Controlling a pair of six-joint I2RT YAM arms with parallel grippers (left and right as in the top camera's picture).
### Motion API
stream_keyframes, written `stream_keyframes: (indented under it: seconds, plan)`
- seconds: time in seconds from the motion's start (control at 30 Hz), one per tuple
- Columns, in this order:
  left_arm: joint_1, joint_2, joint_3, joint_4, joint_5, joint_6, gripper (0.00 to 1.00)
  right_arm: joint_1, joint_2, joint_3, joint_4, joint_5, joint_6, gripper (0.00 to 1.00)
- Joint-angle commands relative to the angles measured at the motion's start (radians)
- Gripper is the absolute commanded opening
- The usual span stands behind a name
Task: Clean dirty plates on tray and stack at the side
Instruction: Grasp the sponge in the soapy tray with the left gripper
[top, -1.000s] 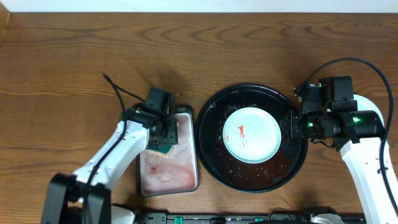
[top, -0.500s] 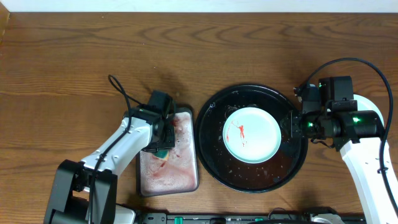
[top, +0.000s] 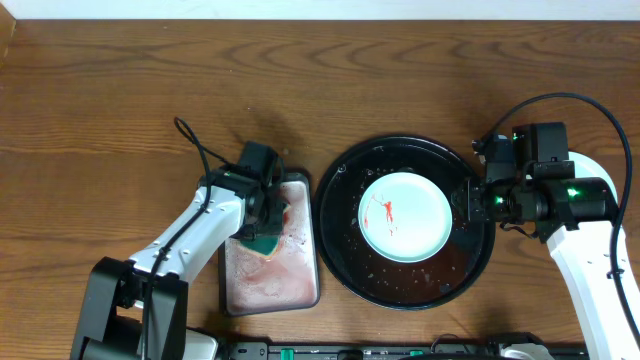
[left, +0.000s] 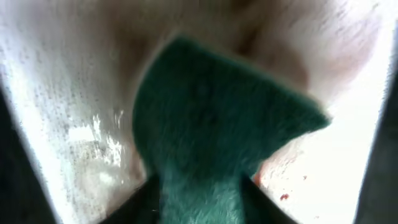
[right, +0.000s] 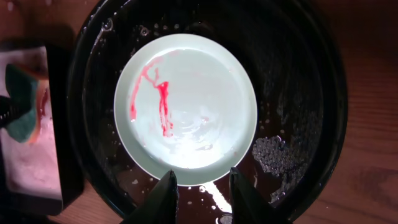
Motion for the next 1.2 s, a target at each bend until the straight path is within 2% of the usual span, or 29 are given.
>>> stream_keyframes:
  seconds: [0.0,0.03,0.23,0.43,0.5,0.6,0.77,0.87,0.97,1.03,1.07,1.17]
  plan:
    - [-0.002,0.008,-0.045,0.033,-0.011,-0.001,0.19,0.008,-0.006,0.007,-0.001,-0.010,-0.013,0.26]
    - [-0.002,0.008,-0.054,0.038,-0.011,-0.004,0.08,0.008,-0.006,0.006,-0.001,-0.010,-0.013,0.26]
    - [-0.002,0.007,-0.048,0.030,-0.011,-0.003,0.07,0.008,0.010,-0.013,-0.001,0.098,0.052,0.27]
    - [-0.002,-0.016,0.081,-0.106,-0.011,0.008,0.07,0.006,0.082,-0.095,0.052,0.062,0.077,0.29]
    - [-0.002,-0.025,0.101,-0.137,-0.010,0.008,0.34,0.006,0.109,-0.114,0.075,0.005,0.037,0.31]
    - [-0.002,-0.015,0.082,-0.138,-0.010,0.007,0.51,0.006,0.115,-0.113,0.084,0.008,0.016,0.37]
    - [-0.002,0.003,-0.005,-0.050,0.014,0.004,0.53,0.005,0.113,-0.113,0.090,0.008,0.013,0.41]
    - [-0.002,0.011,-0.057,0.018,0.072,0.004,0.43,0.006,0.113,-0.114,0.098,0.010,0.013,0.42]
    - [-0.002,0.011,-0.073,0.047,0.074,0.005,0.25,0.006,0.114,-0.114,0.108,0.024,0.014,0.44]
    - [-0.002,0.011,-0.072,0.056,0.074,0.008,0.08,0.006,0.117,-0.114,0.113,0.027,0.014,0.46]
    - [-0.002,0.011,-0.067,0.053,0.075,0.008,0.08,0.006,0.120,-0.115,0.115,0.027,0.014,0.46]
    - [-0.002,0.009,-0.020,-0.003,0.075,0.008,0.07,0.006,0.135,-0.118,0.117,0.027,0.014,0.56]
